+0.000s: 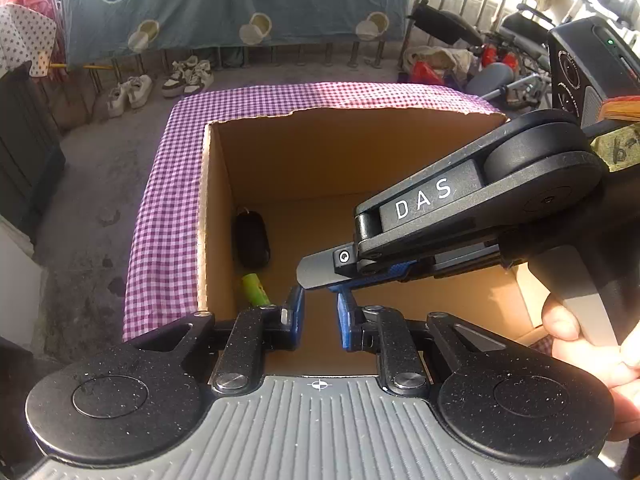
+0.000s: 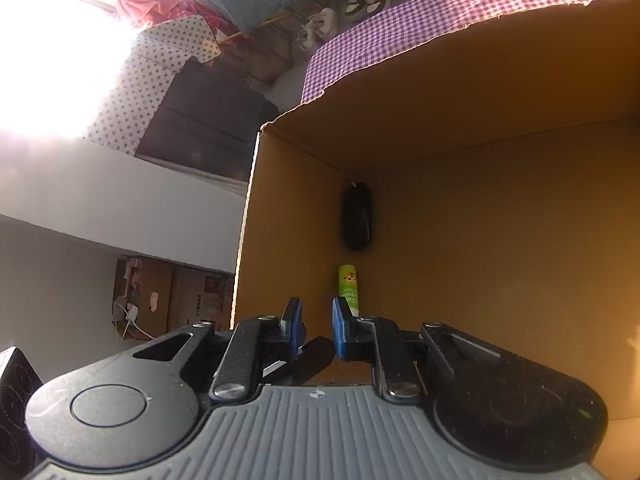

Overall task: Organize rigid objects
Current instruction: 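Carry the glue stick into the box and open the left gripper, then move the left gripper back to the pink plastic lid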

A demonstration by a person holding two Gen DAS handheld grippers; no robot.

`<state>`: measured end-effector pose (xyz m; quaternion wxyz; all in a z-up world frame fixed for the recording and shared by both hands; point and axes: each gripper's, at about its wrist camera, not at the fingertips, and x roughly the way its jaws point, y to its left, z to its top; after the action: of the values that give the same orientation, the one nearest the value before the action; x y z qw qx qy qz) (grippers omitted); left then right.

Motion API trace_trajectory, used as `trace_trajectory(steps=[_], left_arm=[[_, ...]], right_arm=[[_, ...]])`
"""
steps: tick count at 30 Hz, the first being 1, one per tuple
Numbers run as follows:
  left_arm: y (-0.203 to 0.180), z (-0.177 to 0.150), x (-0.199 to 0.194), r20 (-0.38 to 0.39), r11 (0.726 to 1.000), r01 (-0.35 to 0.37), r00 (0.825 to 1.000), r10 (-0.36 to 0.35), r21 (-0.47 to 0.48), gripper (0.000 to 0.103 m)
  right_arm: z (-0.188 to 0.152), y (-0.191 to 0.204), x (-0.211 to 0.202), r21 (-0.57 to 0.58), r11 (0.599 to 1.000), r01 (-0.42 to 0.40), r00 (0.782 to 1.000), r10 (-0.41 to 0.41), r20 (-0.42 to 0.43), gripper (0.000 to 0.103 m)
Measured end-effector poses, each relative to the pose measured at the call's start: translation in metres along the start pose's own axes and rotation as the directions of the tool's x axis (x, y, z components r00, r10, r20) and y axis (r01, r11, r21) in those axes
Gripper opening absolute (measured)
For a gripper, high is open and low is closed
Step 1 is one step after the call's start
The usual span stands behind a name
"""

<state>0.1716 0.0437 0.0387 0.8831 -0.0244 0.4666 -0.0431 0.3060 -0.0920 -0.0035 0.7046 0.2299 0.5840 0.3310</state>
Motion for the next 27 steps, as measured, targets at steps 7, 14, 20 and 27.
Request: trace_trajectory(steps=[7, 14, 20, 27], left_arm=[[0.003, -0.006, -0.026, 0.093, 1.000, -0.006, 0.996, 0.007, -0.006, 0.023], [-0.001, -0.024, -0.078, 0.239, 0.999, 0.031, 0.971, -0.029, -0.004, 0.041], [-0.007, -0.055, -0.118, 0.320, 0.998, 0.056, 0.945, -0.064, 0.036, 0.059], [-0.014, -0.087, -0.113, 0.242, 0.983, 0.166, 0.953, -0.180, 0.080, 0.080]], right_arm=[[-0.009, 0.010, -0.021, -0.031, 0.999, -0.021, 0.998, 0.023, 0.066, 0.019], [-0.049, 0.006, -0.104, -0.104, 0.992, -0.073, 0.974, 0.093, 0.206, 0.019], [-0.109, -0.008, -0.190, -0.160, 0.981, -0.111, 0.915, 0.164, 0.369, 0.019], [-0.191, -0.037, -0.231, -0.155, 0.987, -0.053, 0.860, 0.123, 0.496, 0.030]])
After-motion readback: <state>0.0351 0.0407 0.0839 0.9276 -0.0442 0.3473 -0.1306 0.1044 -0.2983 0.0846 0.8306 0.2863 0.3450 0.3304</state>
